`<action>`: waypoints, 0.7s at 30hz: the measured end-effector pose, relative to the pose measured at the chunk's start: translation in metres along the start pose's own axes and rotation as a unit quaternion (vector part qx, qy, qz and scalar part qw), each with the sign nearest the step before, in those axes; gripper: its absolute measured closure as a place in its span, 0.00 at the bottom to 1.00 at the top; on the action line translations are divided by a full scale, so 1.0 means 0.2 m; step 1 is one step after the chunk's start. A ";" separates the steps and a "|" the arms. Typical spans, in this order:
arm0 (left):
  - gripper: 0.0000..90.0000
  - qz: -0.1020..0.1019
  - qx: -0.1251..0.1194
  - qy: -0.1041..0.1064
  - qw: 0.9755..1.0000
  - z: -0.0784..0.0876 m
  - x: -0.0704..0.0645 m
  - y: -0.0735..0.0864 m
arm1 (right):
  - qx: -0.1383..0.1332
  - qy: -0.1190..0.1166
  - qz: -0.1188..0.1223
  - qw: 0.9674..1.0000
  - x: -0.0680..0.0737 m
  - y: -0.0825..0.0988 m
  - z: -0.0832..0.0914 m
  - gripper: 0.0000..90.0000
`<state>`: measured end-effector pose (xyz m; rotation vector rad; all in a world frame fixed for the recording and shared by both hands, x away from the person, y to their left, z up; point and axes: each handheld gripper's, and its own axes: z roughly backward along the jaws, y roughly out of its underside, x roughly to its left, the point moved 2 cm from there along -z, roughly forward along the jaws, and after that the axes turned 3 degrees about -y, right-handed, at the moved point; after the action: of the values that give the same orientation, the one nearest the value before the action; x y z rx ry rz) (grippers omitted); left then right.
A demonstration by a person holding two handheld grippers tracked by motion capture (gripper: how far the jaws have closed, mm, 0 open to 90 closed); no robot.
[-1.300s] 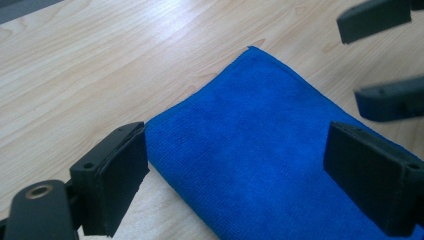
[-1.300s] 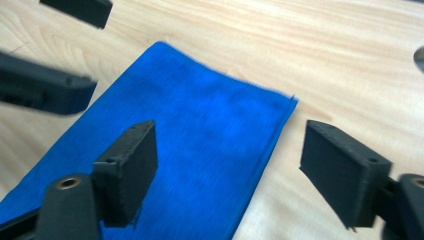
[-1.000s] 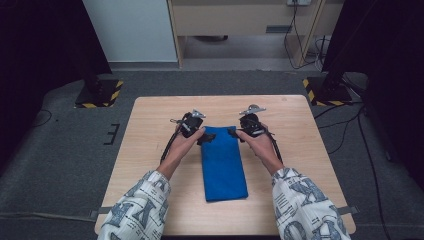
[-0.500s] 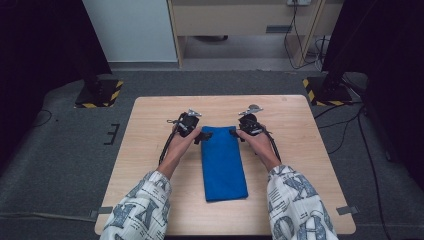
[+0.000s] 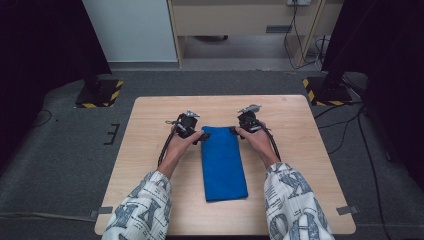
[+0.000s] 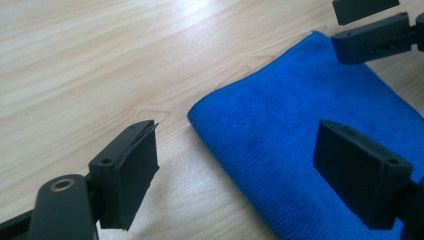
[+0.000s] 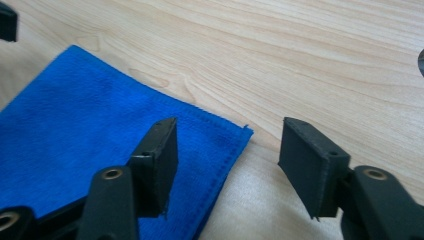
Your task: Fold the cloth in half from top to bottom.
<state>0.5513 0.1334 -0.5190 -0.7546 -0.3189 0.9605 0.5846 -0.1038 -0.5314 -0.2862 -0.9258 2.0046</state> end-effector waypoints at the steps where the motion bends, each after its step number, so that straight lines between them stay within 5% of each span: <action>1: 0.20 0.002 0.000 0.001 1.000 0.00 0.00 0.01 | 0.000 0.001 -0.003 1.000 0.00 0.00 -0.01 0.47; 9: 0.20 0.006 -0.002 -0.002 1.000 0.03 0.01 0.03 | 0.001 -0.018 -0.015 1.000 0.00 0.01 -0.08 0.47; 12: 0.21 0.005 -0.005 -0.004 1.000 0.04 0.01 0.04 | -0.001 -0.017 0.006 1.000 0.03 0.00 -0.10 0.49; 17: 0.23 0.006 -0.006 -0.002 1.000 0.04 0.00 0.04 | 0.012 -0.006 0.032 0.999 0.07 0.00 -0.10 0.72; 21: 0.27 -0.005 -0.008 0.003 1.000 0.04 -0.03 0.04 | 0.020 -0.016 0.027 0.999 0.05 0.01 -0.07 0.87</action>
<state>0.5385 0.1354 -0.5195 -0.7702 -0.3254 0.9480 0.5846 -0.0884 -0.5418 -0.2597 -0.9065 2.0796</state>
